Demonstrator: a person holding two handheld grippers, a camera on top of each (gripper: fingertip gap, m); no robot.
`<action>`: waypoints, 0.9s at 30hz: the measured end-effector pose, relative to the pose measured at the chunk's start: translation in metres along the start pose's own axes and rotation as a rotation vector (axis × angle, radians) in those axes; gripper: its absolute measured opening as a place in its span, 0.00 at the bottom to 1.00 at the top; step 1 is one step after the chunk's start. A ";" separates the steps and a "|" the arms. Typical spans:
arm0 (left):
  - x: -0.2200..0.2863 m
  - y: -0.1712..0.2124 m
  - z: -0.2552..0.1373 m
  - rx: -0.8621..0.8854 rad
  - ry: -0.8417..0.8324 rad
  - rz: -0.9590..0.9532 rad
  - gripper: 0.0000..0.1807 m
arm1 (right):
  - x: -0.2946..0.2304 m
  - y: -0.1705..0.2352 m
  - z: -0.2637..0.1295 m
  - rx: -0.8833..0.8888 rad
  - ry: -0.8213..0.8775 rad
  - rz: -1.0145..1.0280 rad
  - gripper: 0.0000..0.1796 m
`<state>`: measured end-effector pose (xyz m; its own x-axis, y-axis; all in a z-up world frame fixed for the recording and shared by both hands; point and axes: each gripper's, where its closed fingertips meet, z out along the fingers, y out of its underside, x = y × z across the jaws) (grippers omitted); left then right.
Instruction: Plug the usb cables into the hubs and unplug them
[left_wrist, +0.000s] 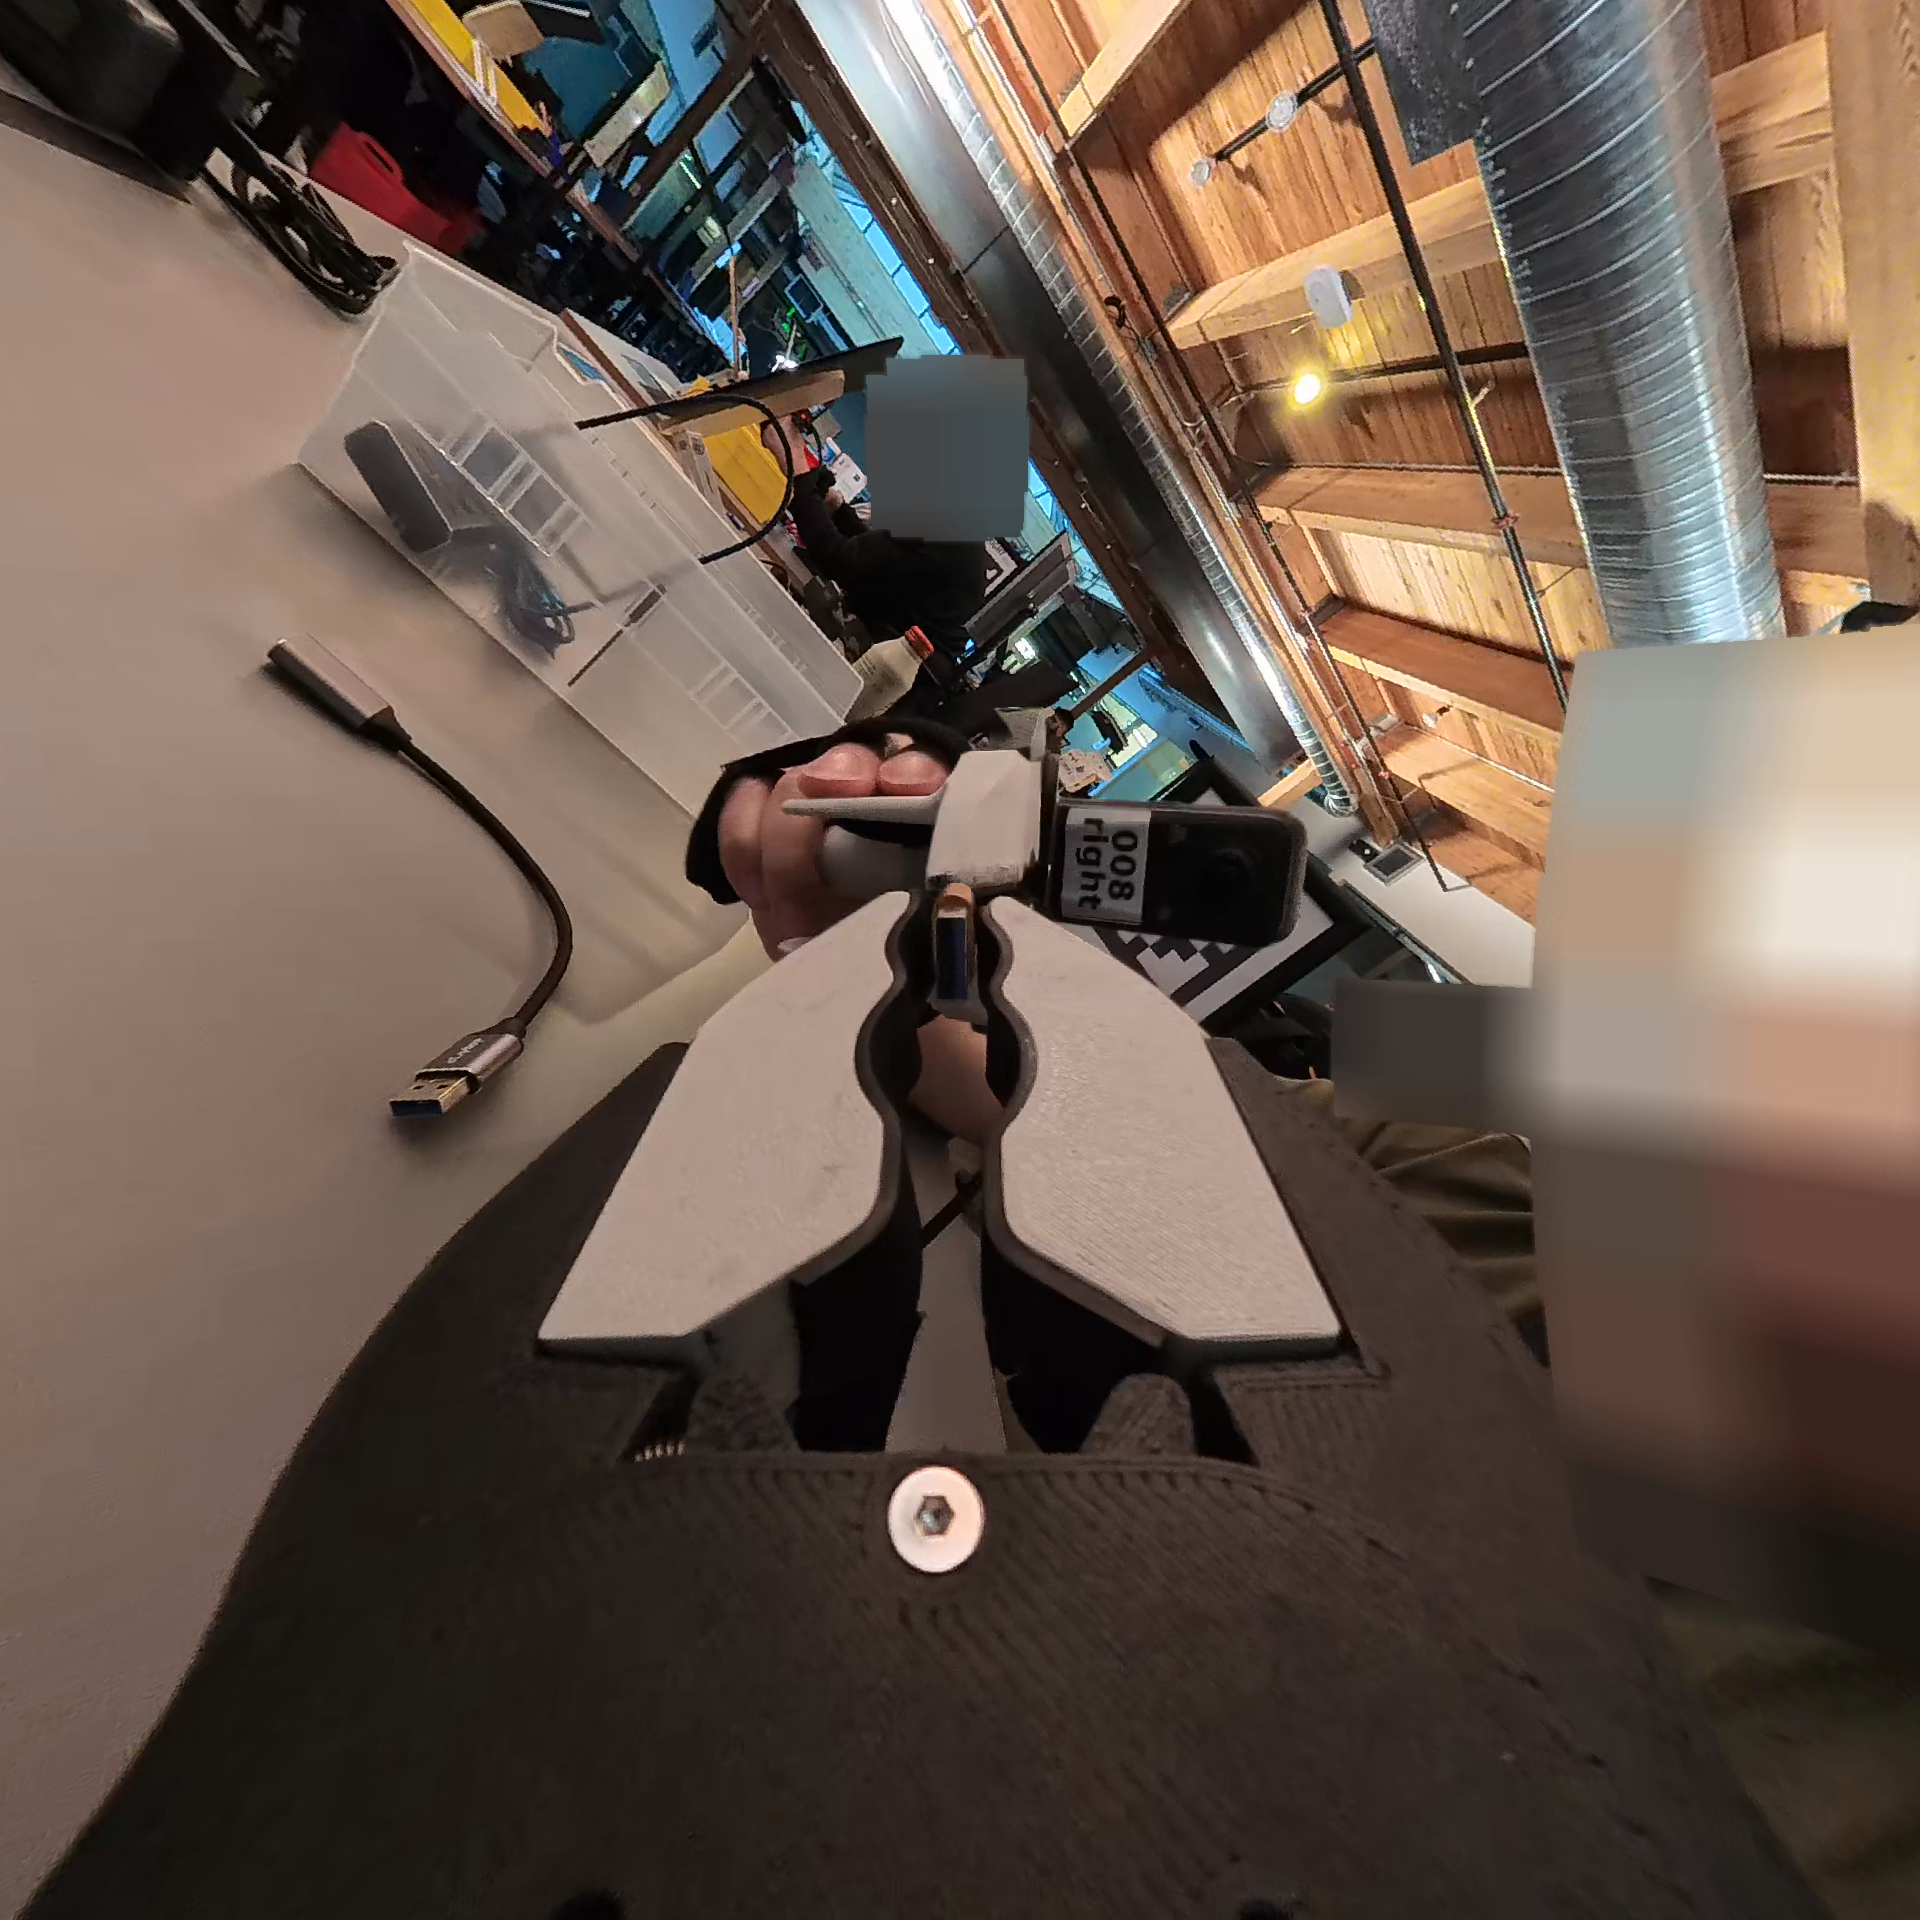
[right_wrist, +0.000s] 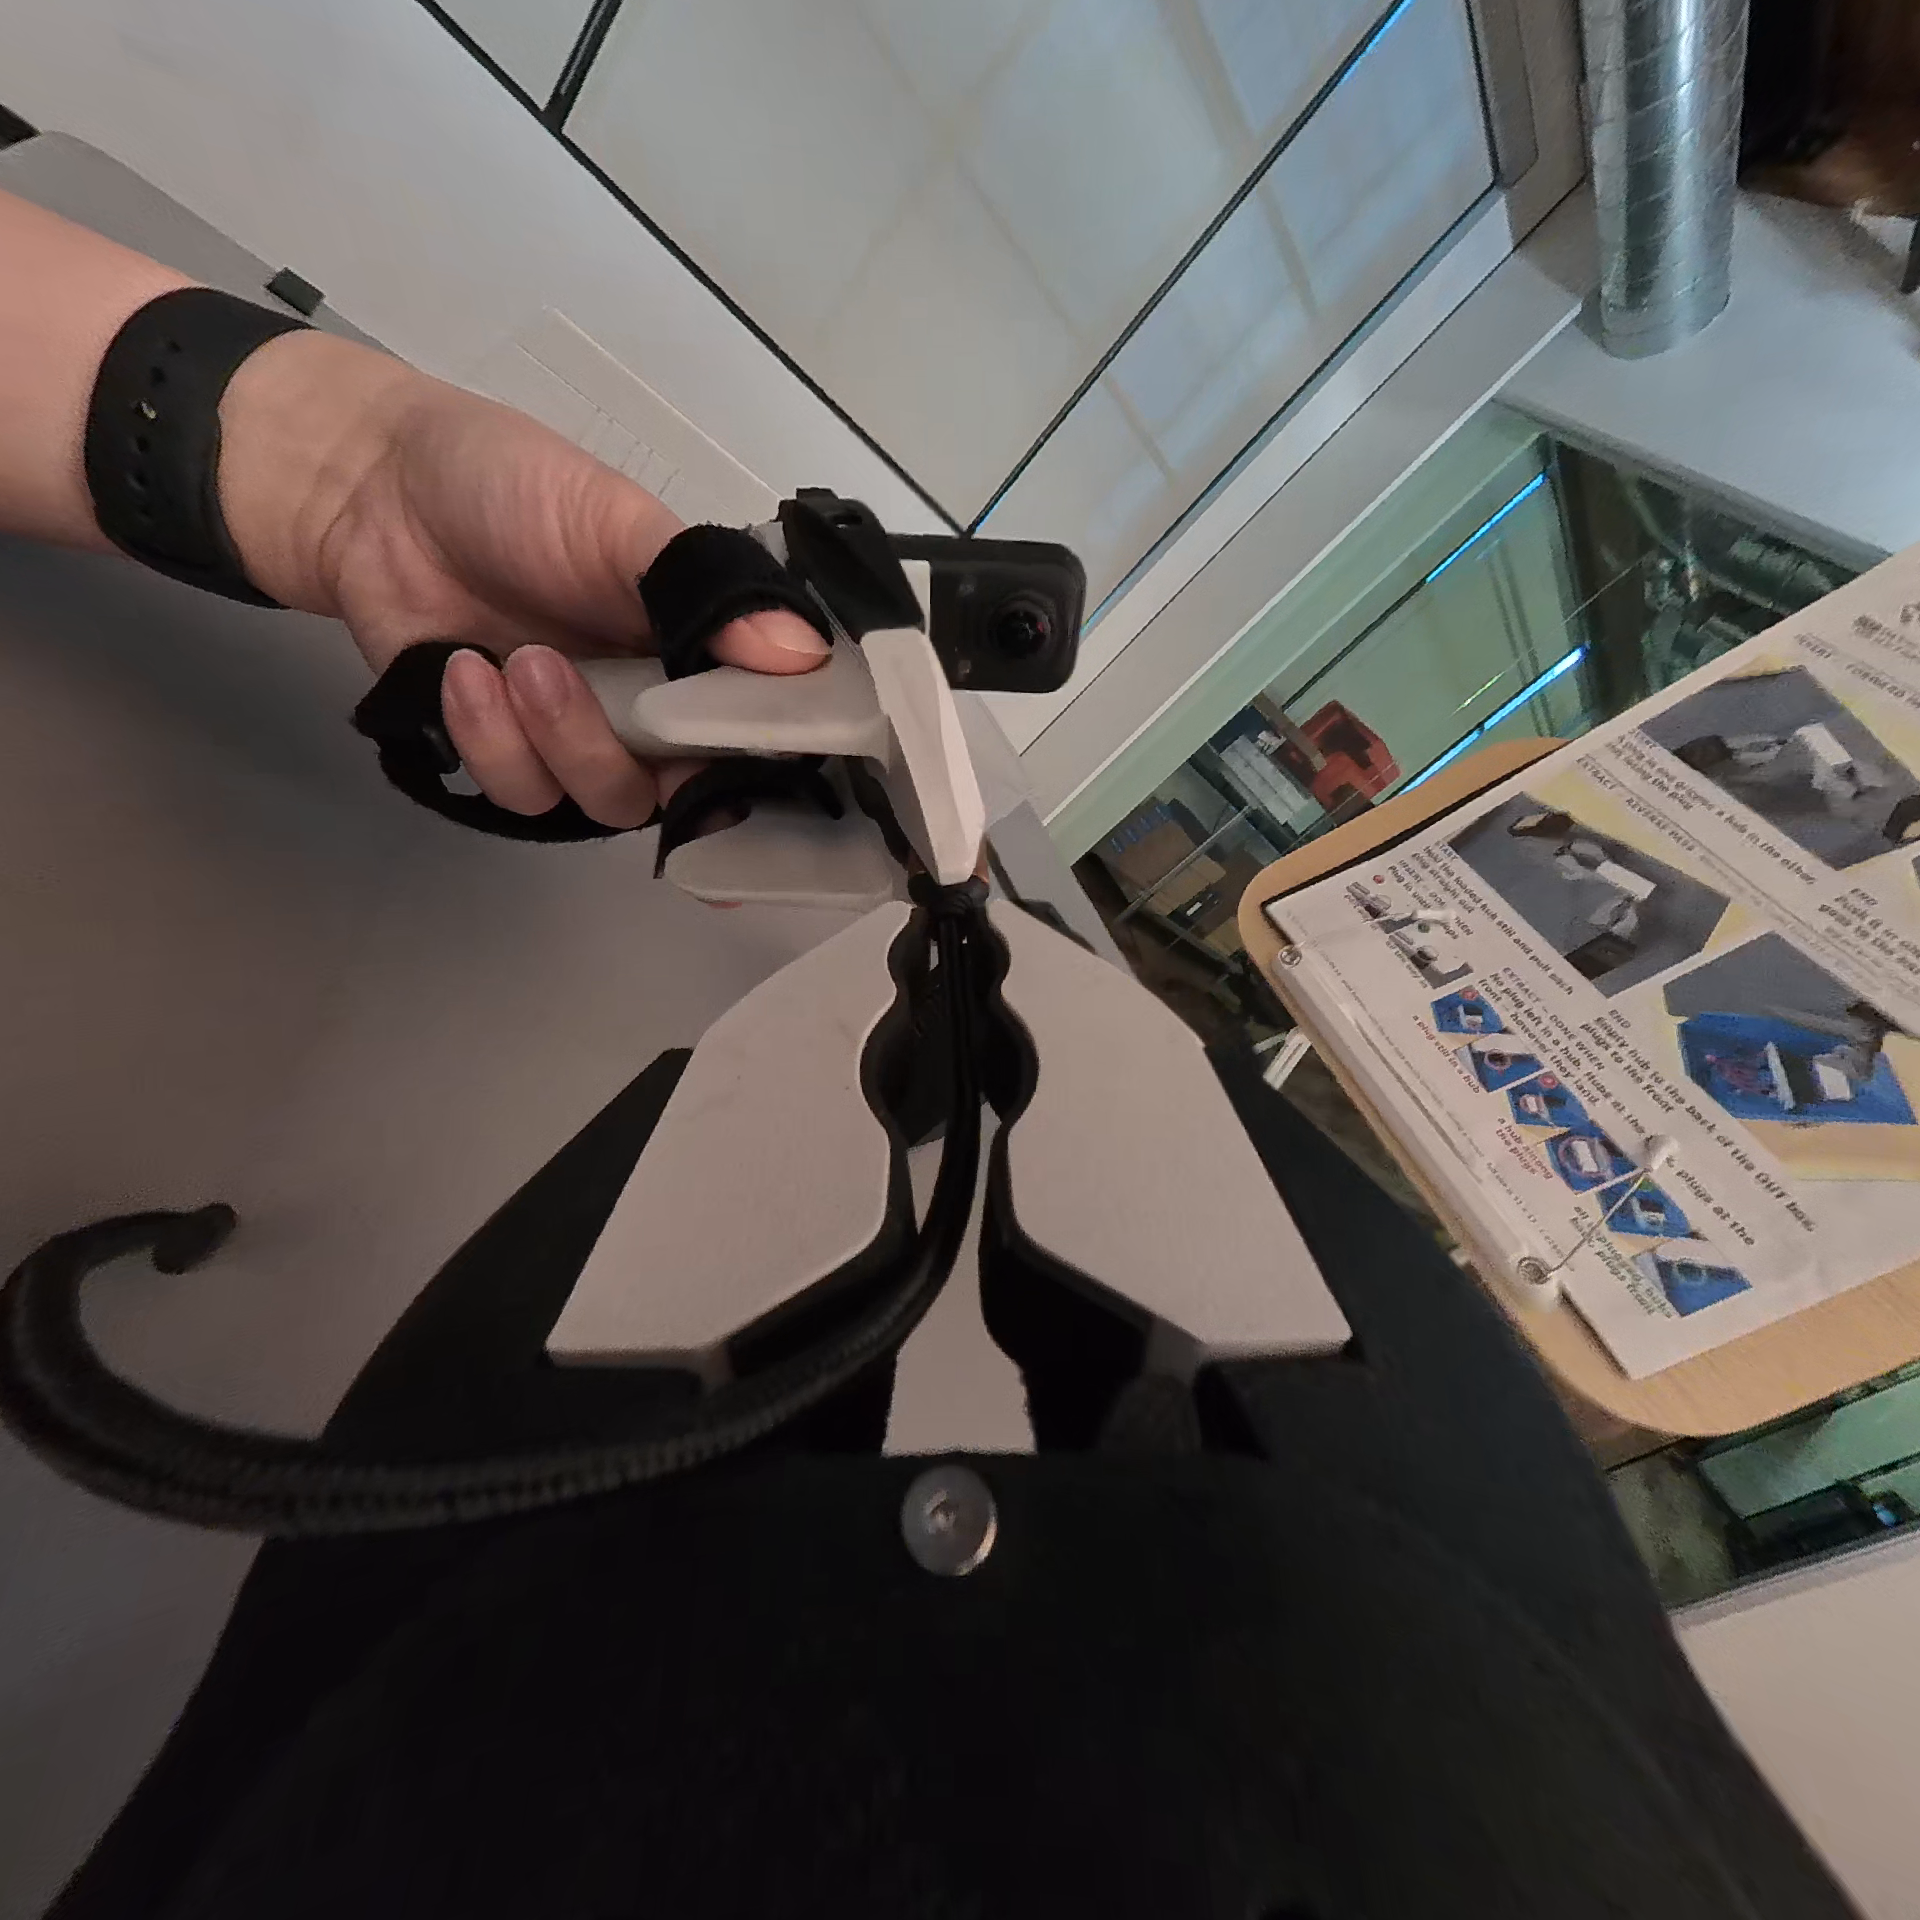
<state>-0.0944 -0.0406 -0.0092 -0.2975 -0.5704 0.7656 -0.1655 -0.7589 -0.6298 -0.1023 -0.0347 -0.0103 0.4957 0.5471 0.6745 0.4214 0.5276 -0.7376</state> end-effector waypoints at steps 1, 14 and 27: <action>0.000 -0.001 0.000 0.006 0.001 0.003 0.03 | 0.000 0.000 0.000 -0.004 -0.001 0.027 0.04; -0.006 0.002 0.001 -0.006 -0.040 -0.009 0.03 | -0.002 0.005 0.000 0.008 0.005 0.079 0.04; -0.001 -0.017 -0.008 0.073 -0.103 0.132 0.11 | 0.006 0.008 -0.004 -0.008 0.043 0.132 0.04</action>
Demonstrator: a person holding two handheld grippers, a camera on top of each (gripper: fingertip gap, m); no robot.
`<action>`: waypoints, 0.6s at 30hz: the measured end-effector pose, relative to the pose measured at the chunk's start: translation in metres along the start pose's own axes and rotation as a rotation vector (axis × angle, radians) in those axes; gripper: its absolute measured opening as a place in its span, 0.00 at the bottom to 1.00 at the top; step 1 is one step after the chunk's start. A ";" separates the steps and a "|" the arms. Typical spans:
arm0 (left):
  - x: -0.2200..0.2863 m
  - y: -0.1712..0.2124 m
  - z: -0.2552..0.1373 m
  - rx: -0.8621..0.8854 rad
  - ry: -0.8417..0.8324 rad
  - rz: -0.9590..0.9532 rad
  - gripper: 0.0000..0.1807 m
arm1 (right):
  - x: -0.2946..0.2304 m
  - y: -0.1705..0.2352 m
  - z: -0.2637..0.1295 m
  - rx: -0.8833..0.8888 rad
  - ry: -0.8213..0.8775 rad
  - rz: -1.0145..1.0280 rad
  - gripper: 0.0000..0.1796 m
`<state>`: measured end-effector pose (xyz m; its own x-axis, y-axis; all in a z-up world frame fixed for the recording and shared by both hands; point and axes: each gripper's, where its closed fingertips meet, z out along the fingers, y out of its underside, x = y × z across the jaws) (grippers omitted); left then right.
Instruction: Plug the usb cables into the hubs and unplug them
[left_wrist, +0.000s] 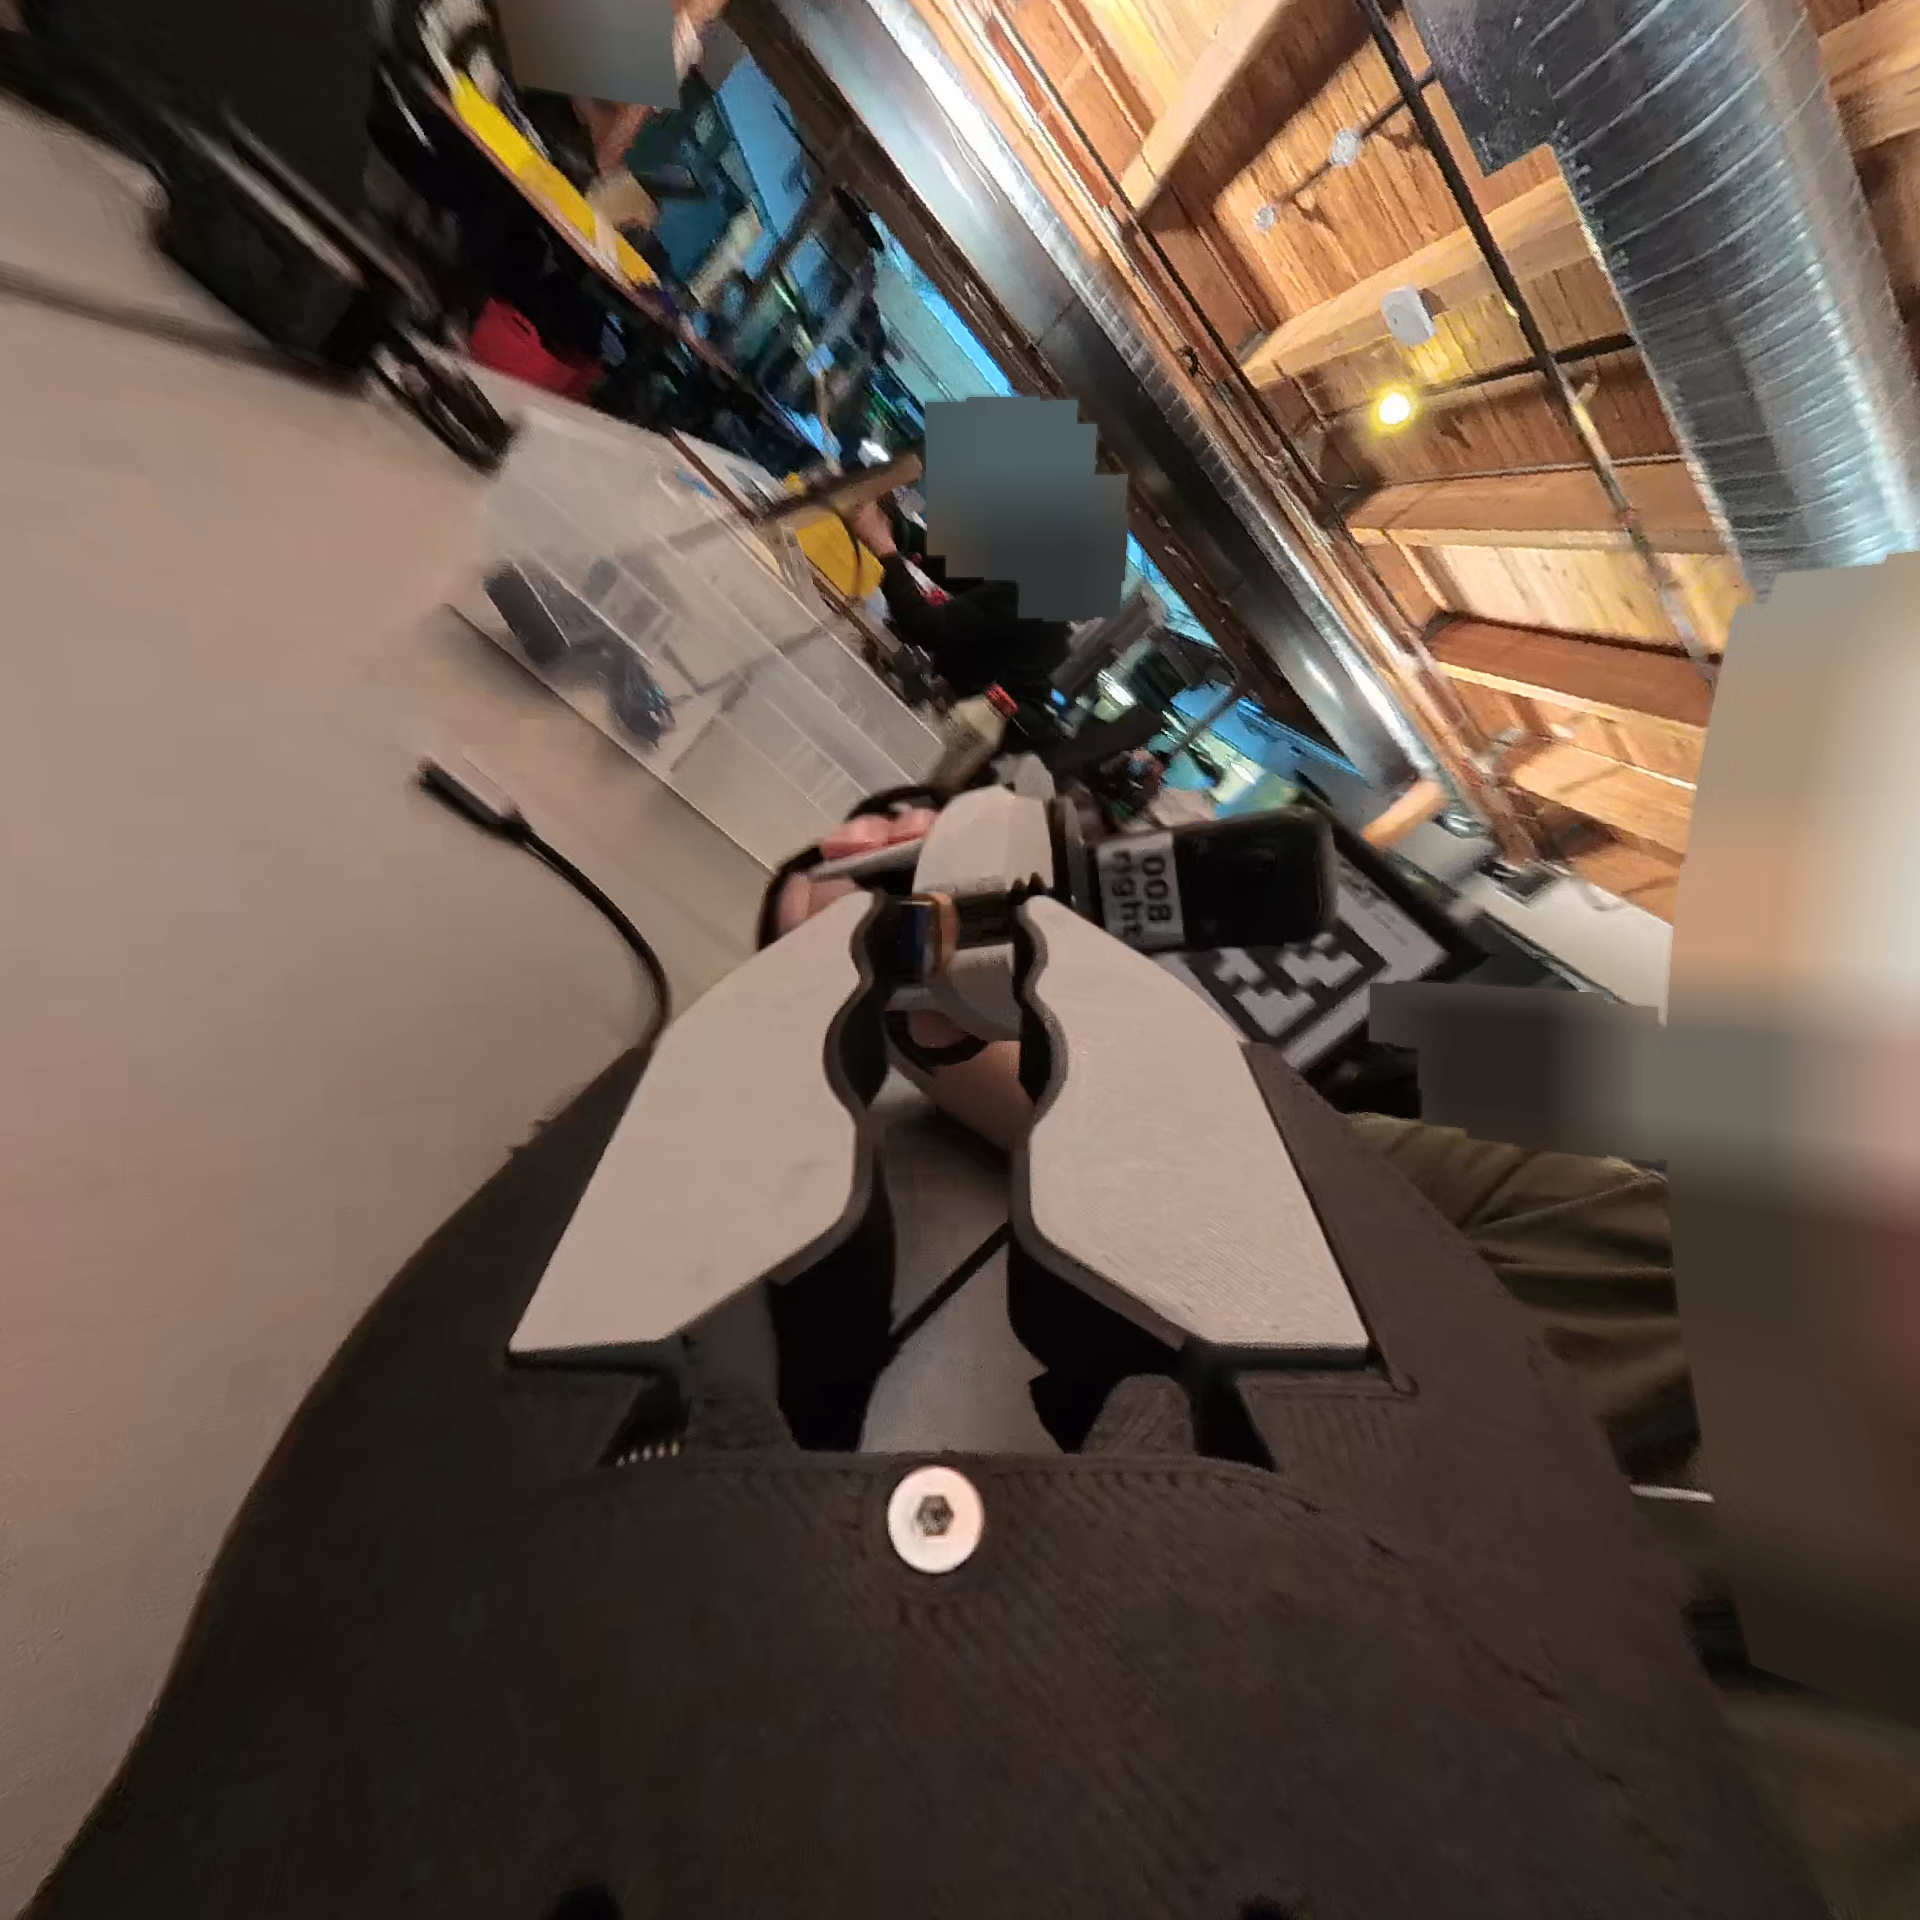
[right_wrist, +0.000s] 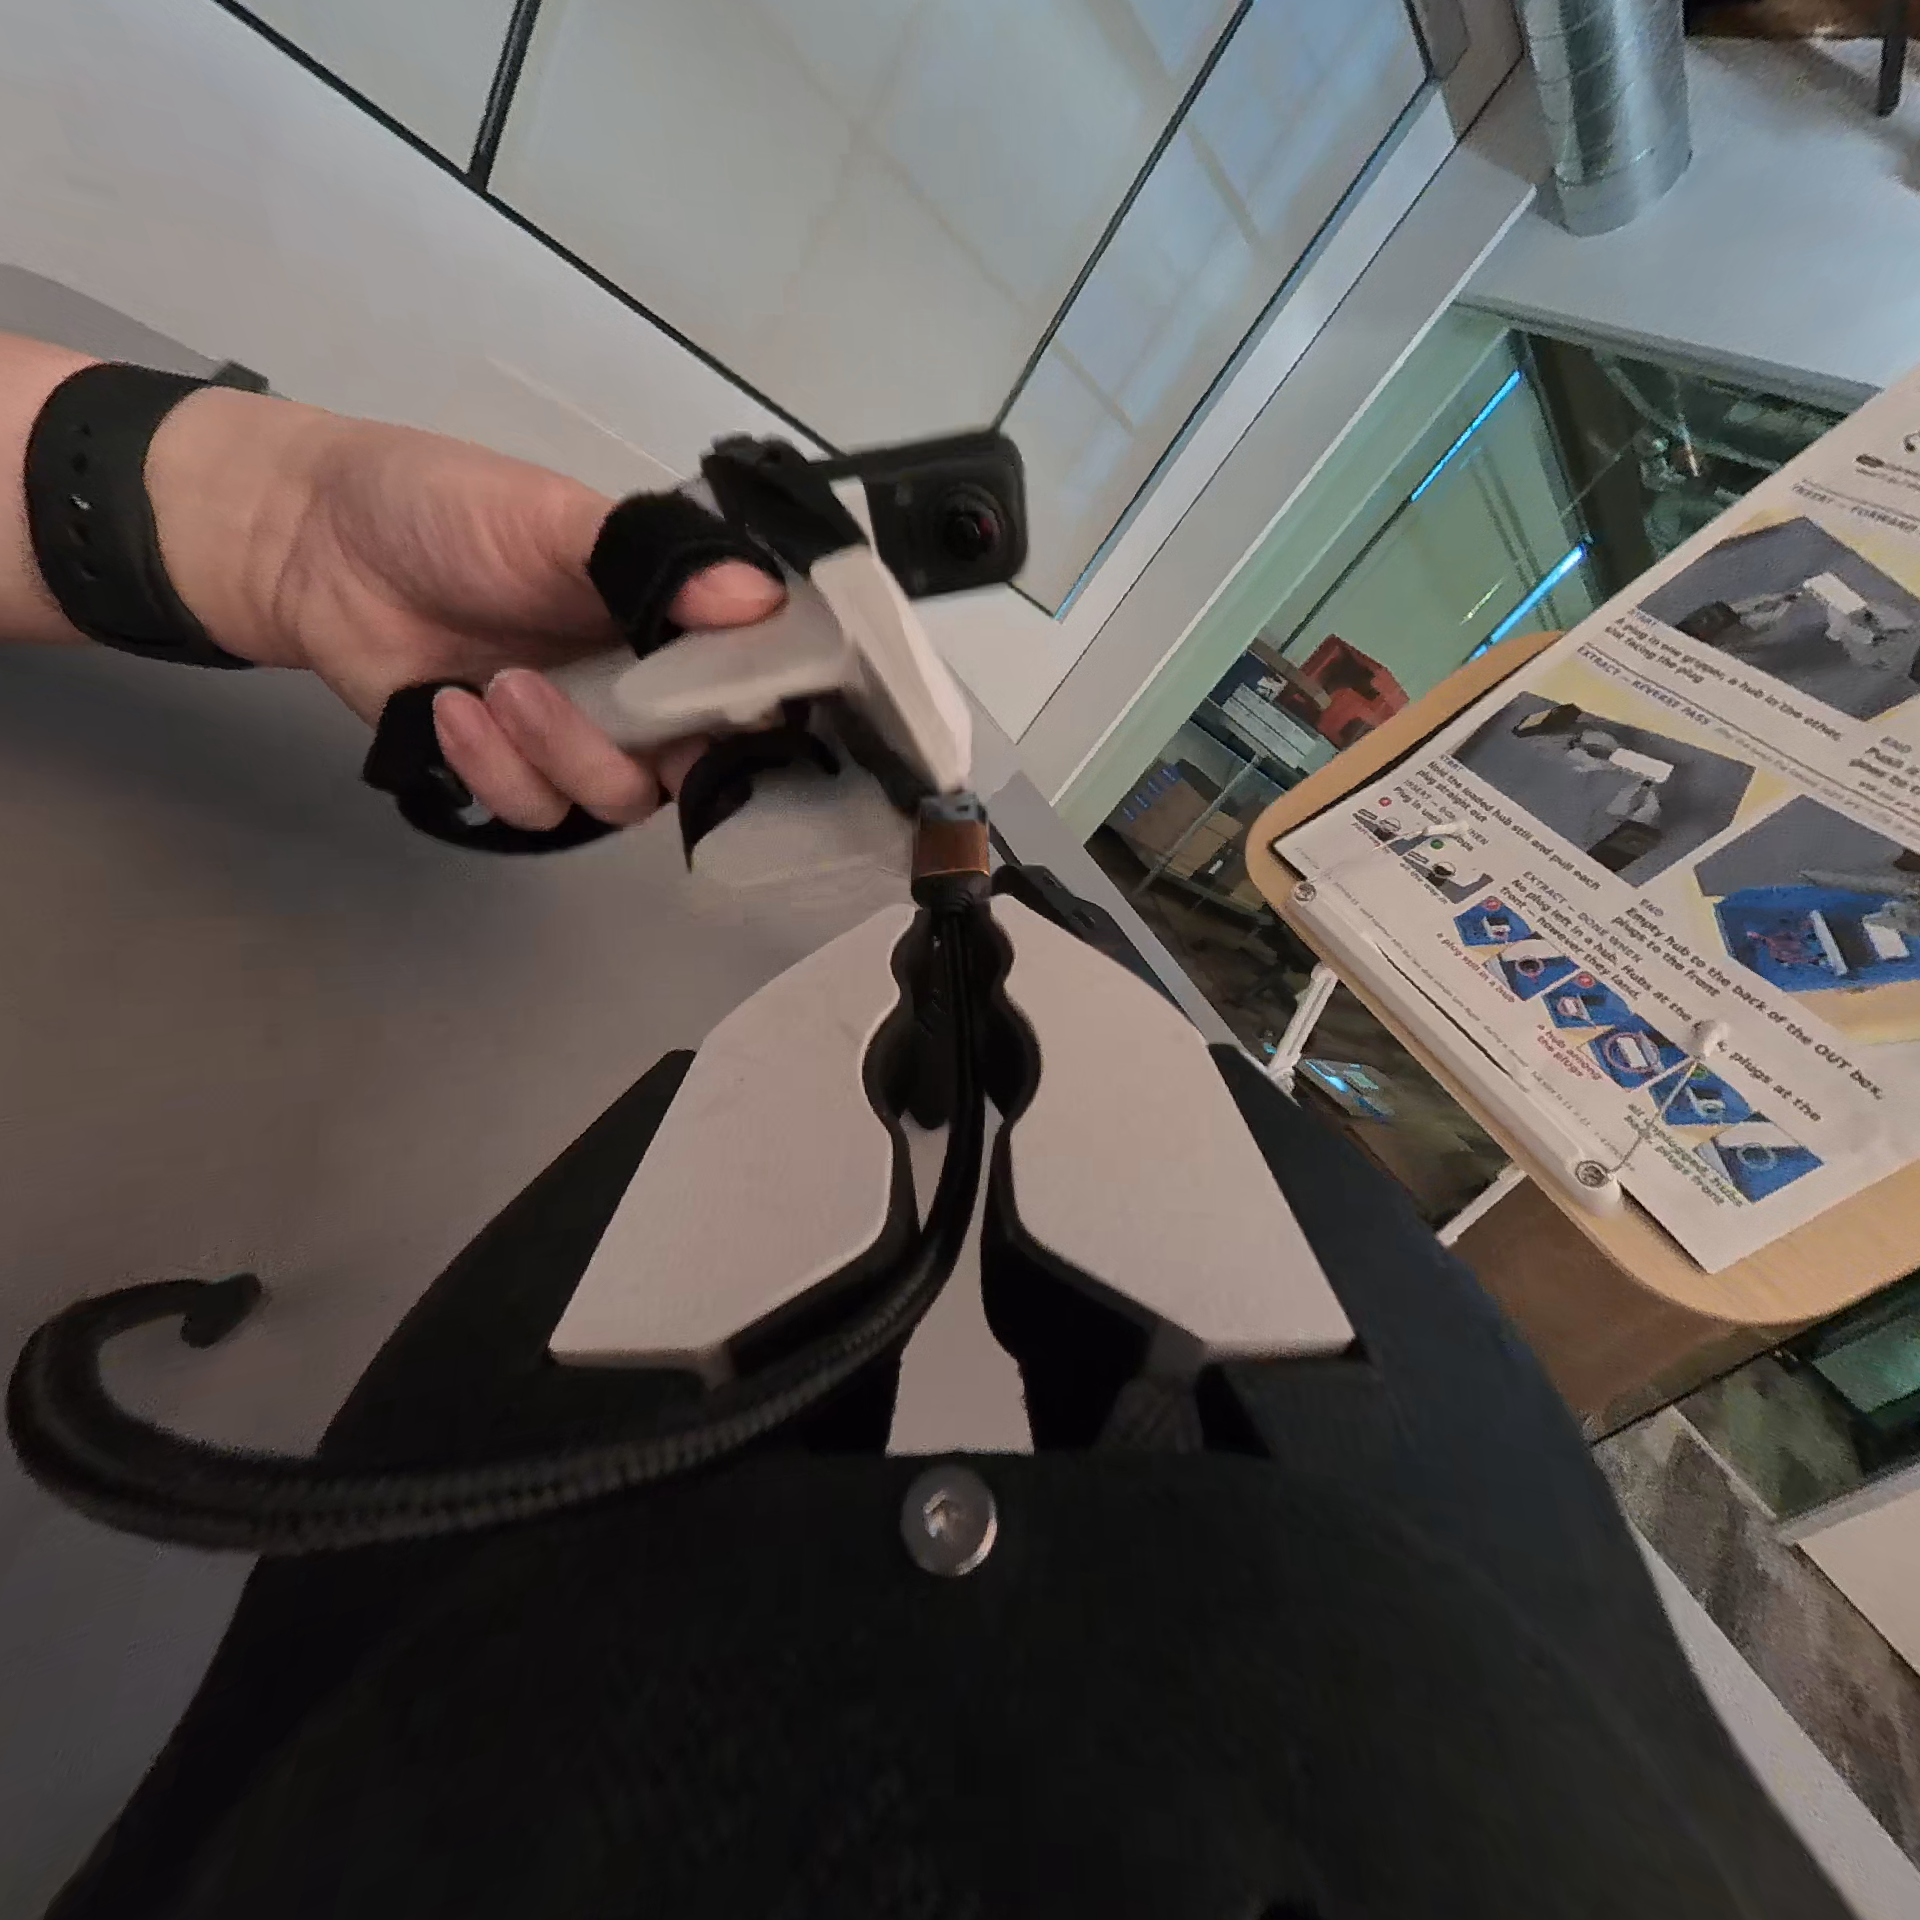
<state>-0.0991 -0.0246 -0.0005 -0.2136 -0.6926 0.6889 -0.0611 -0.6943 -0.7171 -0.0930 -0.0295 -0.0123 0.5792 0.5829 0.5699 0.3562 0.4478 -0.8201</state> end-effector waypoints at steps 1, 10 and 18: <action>-0.002 -0.009 -0.007 0.038 -0.055 0.066 0.12 | 0.004 0.002 -0.002 -0.007 0.010 0.006 0.04; -0.069 -0.067 -0.077 0.235 -0.846 0.635 0.39 | 0.037 0.014 -0.018 -0.019 0.083 0.104 0.04; -0.145 -0.054 -0.072 0.029 -0.908 0.494 0.43 | 0.034 0.021 -0.022 -0.050 0.067 0.101 0.04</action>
